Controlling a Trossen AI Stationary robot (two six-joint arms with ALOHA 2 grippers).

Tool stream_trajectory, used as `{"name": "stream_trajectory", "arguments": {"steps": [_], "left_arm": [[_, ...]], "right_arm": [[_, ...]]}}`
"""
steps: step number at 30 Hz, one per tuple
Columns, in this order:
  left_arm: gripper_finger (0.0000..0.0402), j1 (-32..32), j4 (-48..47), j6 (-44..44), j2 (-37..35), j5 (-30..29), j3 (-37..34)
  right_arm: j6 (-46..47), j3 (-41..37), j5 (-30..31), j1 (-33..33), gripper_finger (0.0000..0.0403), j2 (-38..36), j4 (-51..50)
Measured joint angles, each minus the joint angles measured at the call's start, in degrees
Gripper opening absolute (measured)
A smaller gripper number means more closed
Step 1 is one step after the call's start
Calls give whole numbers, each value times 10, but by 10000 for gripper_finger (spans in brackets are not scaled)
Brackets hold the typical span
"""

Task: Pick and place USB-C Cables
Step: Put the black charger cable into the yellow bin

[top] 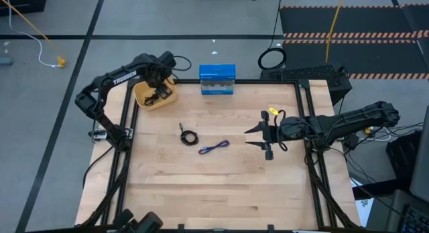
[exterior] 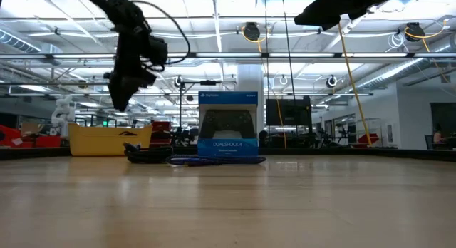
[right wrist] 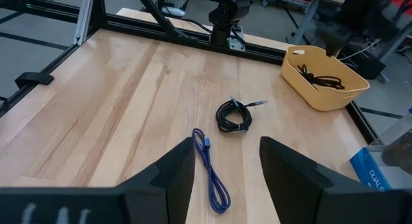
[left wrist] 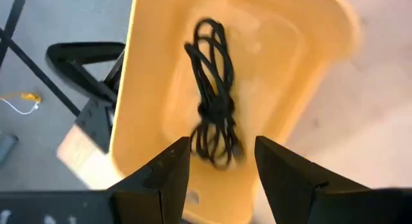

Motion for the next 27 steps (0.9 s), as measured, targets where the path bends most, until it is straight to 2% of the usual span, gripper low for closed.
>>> {"name": "stream_trajectory", "arguments": {"steps": [7,17,27], "left_arm": [[179,-36,-67,12,-71,6,52],[179,-63,-134,-2,-219,37,60],[179,-93,-175,-30,-248,38,60]], "right_arm": [[0,0,0,0,169,0,0],[-3,0,0,0,169,0,4],[-9,0,0,0,169,0,20]]}}
